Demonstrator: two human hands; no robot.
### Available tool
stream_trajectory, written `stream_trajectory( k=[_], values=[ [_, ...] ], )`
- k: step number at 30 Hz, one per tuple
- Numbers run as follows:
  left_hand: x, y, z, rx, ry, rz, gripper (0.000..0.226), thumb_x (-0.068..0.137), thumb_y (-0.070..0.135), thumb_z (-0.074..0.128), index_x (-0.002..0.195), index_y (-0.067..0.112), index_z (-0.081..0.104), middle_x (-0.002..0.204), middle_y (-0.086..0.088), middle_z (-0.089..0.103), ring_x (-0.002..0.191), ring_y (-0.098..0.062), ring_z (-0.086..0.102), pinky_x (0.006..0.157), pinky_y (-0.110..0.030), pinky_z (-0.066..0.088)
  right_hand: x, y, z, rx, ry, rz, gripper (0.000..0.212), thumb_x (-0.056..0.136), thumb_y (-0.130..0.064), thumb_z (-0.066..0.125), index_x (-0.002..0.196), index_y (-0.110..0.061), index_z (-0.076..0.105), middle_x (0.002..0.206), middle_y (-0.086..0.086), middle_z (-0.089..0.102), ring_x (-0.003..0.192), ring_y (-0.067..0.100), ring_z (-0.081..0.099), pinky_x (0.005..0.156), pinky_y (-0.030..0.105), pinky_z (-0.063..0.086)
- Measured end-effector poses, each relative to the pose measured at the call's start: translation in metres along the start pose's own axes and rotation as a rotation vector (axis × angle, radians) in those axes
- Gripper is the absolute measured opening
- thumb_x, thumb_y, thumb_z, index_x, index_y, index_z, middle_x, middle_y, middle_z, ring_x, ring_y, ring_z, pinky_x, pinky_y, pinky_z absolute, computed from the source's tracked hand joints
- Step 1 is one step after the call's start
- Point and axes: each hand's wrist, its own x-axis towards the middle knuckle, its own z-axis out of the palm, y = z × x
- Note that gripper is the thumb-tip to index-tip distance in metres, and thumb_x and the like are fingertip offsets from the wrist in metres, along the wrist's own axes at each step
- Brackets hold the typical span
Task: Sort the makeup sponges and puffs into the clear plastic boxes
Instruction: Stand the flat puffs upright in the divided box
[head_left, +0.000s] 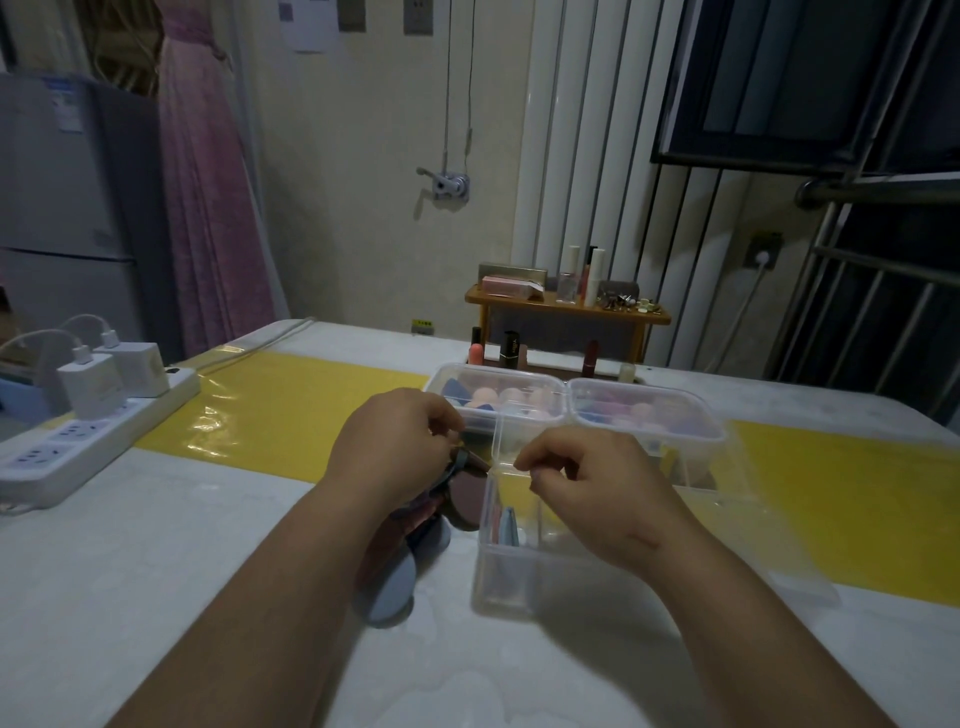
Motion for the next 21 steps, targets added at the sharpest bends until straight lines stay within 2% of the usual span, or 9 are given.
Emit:
stream_trajectory(
  k=[3, 5, 9, 12, 14, 17, 21],
  values=[
    [-0.0018, -0.001, 0.0004, 0.07, 0.006, 0.031, 0.02, 0.087, 0.025, 0.064, 0.102, 0.034, 0.073, 0.105, 0.008, 0.067, 0.091, -0.016, 0.058, 0.075, -0.029, 0.048, 0.0001, 0.0009, -0.0006, 0.001, 0.016, -0.009, 0.024, 0.095, -0.019, 0.056, 0.103, -0.037, 0.07, 0.092, -0.025, 0.061, 0.085, -0.006, 0.056, 0.072, 0.013, 0.043],
    [-0.0025, -0.0001, 0.0011, 0.108, 0.007, 0.056, 0.018, 0.087, 0.024, 0.065, 0.101, 0.033, 0.073, 0.105, 0.007, 0.067, 0.092, -0.017, 0.058, 0.073, -0.029, 0.047, 0.0003, 0.001, -0.0005, -0.009, 0.022, -0.017, 0.024, 0.095, -0.02, 0.056, 0.105, -0.036, 0.07, 0.092, -0.026, 0.06, 0.085, -0.006, 0.055, 0.072, 0.012, 0.043],
    [-0.0049, 0.0045, 0.0005, 0.158, -0.035, 0.067, 0.015, 0.083, 0.017, 0.064, 0.088, 0.031, 0.067, 0.102, 0.004, 0.065, 0.093, -0.017, 0.055, 0.069, -0.027, 0.04, 0.001, 0.0023, 0.0016, -0.014, 0.029, -0.029, 0.023, 0.096, -0.022, 0.055, 0.105, -0.037, 0.069, 0.092, -0.027, 0.059, 0.089, -0.004, 0.056, 0.08, 0.018, 0.049],
    [-0.0056, 0.0047, 0.0006, 0.139, -0.145, 0.059, 0.022, 0.074, 0.013, 0.058, 0.073, 0.034, 0.063, 0.103, 0.003, 0.067, 0.095, -0.019, 0.057, 0.075, -0.031, 0.048, 0.0013, 0.0033, 0.0017, -0.009, 0.046, -0.038, 0.023, 0.095, -0.022, 0.056, 0.104, -0.037, 0.07, 0.092, -0.027, 0.059, 0.089, -0.004, 0.056, 0.081, 0.019, 0.049],
    [-0.0051, 0.0031, 0.001, 0.126, -0.2, 0.071, 0.024, 0.066, 0.016, 0.054, 0.07, 0.036, 0.067, 0.105, 0.005, 0.07, 0.096, -0.019, 0.059, 0.08, -0.034, 0.052, 0.0013, 0.0039, 0.0017, -0.009, 0.047, -0.039, 0.023, 0.094, -0.021, 0.056, 0.104, -0.037, 0.07, 0.092, -0.027, 0.06, 0.089, -0.005, 0.056, 0.079, 0.017, 0.048],
    [-0.0063, 0.0035, 0.0002, 0.186, -0.246, 0.115, 0.03, 0.069, 0.017, 0.056, 0.084, 0.035, 0.076, 0.107, 0.006, 0.07, 0.101, -0.02, 0.058, 0.086, -0.033, 0.048, 0.0009, 0.0042, 0.0022, -0.015, 0.034, -0.039, 0.023, 0.094, -0.021, 0.056, 0.104, -0.037, 0.069, 0.091, -0.026, 0.06, 0.087, -0.005, 0.056, 0.076, 0.016, 0.047],
    [-0.0074, 0.0044, -0.0013, 0.271, -0.22, 0.169, 0.04, 0.08, 0.012, 0.054, 0.105, 0.034, 0.074, 0.111, 0.004, 0.069, 0.104, -0.022, 0.054, 0.087, -0.031, 0.038, 0.0013, 0.0038, 0.0032, -0.037, 0.032, -0.042, 0.023, 0.094, -0.022, 0.056, 0.104, -0.037, 0.07, 0.089, -0.027, 0.059, 0.085, -0.005, 0.056, 0.073, 0.014, 0.044]
  ],
)
